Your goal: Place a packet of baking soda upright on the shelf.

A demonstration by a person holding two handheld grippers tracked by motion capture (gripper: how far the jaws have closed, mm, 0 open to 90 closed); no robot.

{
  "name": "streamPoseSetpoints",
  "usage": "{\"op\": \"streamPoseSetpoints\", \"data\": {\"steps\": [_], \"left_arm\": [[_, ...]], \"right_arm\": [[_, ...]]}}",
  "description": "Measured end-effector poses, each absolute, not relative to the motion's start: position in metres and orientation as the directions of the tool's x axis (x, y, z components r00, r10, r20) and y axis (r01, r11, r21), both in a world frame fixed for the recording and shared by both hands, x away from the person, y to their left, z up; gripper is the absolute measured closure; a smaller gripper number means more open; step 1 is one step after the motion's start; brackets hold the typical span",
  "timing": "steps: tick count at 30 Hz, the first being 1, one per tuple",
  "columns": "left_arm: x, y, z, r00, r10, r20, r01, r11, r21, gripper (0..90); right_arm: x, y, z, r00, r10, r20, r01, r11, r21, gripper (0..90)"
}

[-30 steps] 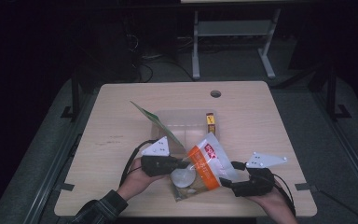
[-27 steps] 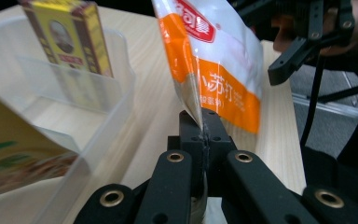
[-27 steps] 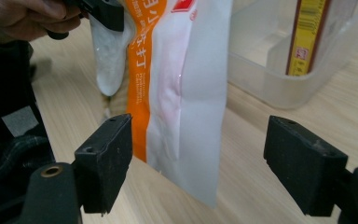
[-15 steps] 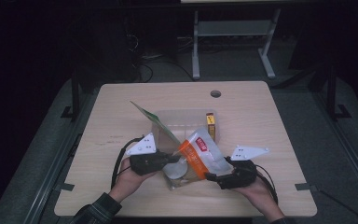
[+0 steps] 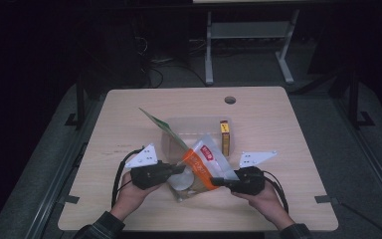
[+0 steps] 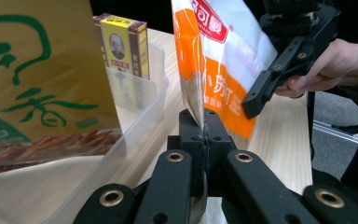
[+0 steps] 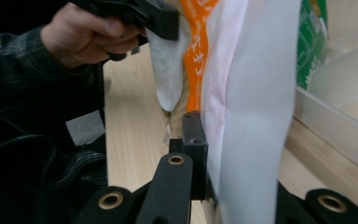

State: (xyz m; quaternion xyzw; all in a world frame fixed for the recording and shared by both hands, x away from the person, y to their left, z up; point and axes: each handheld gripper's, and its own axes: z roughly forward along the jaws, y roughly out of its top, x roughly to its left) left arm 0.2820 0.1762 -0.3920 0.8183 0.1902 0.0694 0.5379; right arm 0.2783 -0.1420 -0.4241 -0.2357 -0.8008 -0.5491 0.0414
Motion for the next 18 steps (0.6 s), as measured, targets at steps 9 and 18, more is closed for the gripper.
{"op": "streamPoseSetpoints", "data": {"steps": [9, 18], "left_arm": [[0.282, 0.17, -0.398, 0.931, 0.35, -0.104, 0.239, -0.369, 0.898, 89.3], [0.279, 0.164, -0.404, 0.932, 0.358, -0.053, 0.21, -0.416, 0.885, 65.0]], "right_arm": [[0.275, -0.15, -0.402, -0.899, 0.325, 0.292, 0.375, 0.231, 0.898, 90.0], [0.269, -0.153, -0.385, -0.922, 0.334, 0.198, 0.297, 0.279, 0.913, 90.0]]}}
